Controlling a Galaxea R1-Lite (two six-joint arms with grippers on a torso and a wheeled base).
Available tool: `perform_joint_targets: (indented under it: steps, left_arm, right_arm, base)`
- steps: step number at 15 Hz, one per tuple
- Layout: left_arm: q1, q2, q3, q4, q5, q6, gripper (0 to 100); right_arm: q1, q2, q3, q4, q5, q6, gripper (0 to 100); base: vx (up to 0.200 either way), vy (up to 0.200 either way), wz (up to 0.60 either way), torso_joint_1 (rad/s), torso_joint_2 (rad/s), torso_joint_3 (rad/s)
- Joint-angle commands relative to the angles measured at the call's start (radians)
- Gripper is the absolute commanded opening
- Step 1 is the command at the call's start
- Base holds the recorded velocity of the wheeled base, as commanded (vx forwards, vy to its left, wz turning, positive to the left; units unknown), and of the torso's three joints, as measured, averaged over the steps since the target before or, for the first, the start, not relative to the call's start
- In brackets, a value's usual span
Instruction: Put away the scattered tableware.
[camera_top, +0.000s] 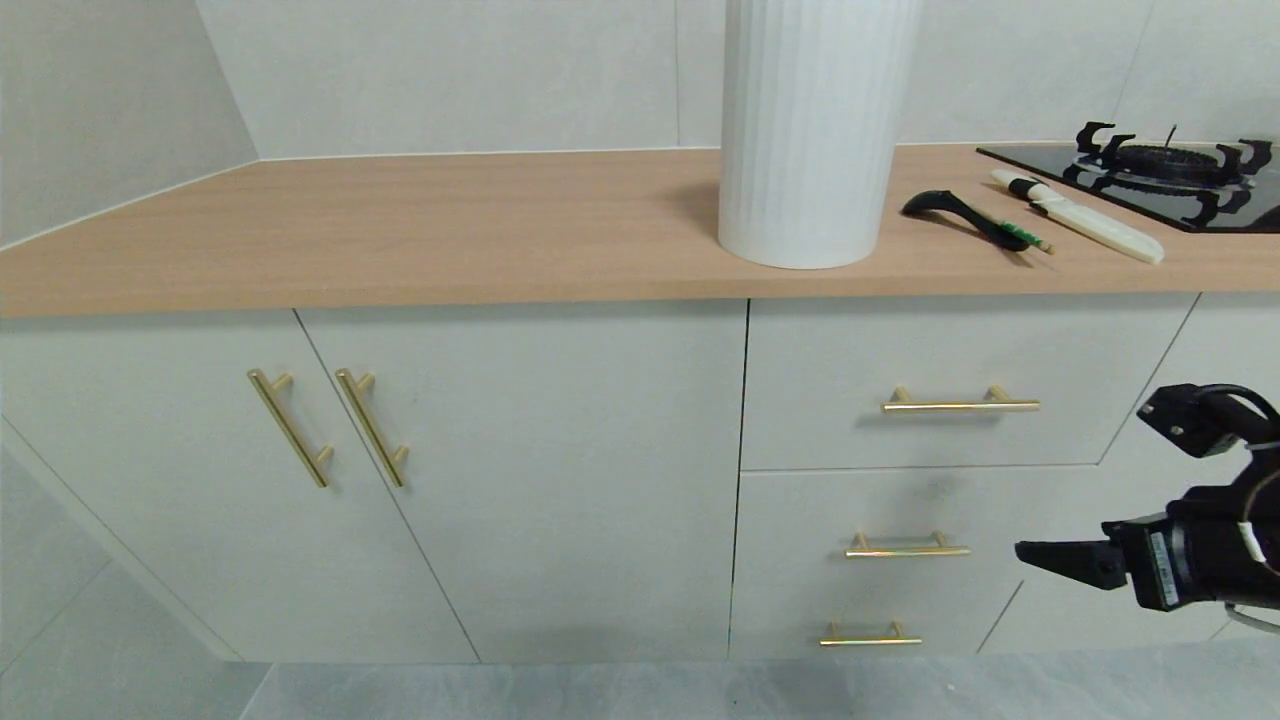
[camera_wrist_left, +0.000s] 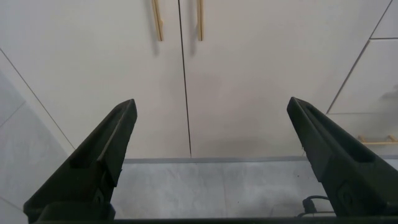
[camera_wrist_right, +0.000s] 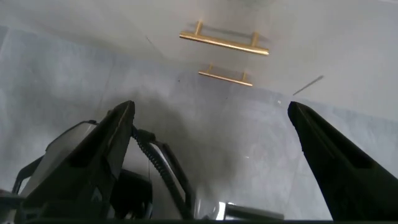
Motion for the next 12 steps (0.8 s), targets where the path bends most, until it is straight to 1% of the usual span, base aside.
perform_joint_targets:
  steps: [1, 2, 5, 7, 10, 12]
  left_arm:
    - [0.0, 0.0, 0.0, 0.0, -0.001, 0.001, 100]
    - [0.0, 0.0, 0.0, 0.0, -0.001, 0.001, 100]
    - [0.0, 0.0, 0.0, 0.0, -0.001, 0.001, 100]
    - [0.0, 0.0, 0.0, 0.0, -0.001, 0.001, 100]
    - [0.0, 0.0, 0.0, 0.0, -0.001, 0.001, 100]
    - [0.0, 0.0, 0.0, 0.0, -0.001, 0.001, 100]
  right_arm:
    - [0.008, 0.164, 0.0, -0.015, 0.011, 0.005, 100]
    - [0.014, 0.25, 0.014, -0.05, 0.005, 0.001, 100]
    - [0.044, 0.365, 0.099, -0.323, -0.03, 0.002, 100]
    - [0.042, 0.434, 0.135, -0.461, -0.045, 0.008, 100]
    - [0.047, 0.508, 0.147, -0.556, -0.107, 0.011, 100]
    - [0.047, 0.534, 0.146, -0.604, -0.117, 0.033, 100]
  base:
    - [0.0, 0.0, 0.0, 0.0, 0.0, 0.0]
    - [0.0, 0.0, 0.0, 0.0, 0.0, 0.0]
    - [0.0, 0.0, 0.0, 0.0, 0.0, 0.0]
    - [0.0, 0.0, 0.0, 0.0, 0.0, 0.0]
    - [0.0, 0.0, 0.0, 0.0, 0.0, 0.0]
    - [0.0, 0.0, 0.0, 0.0, 0.0, 0.0]
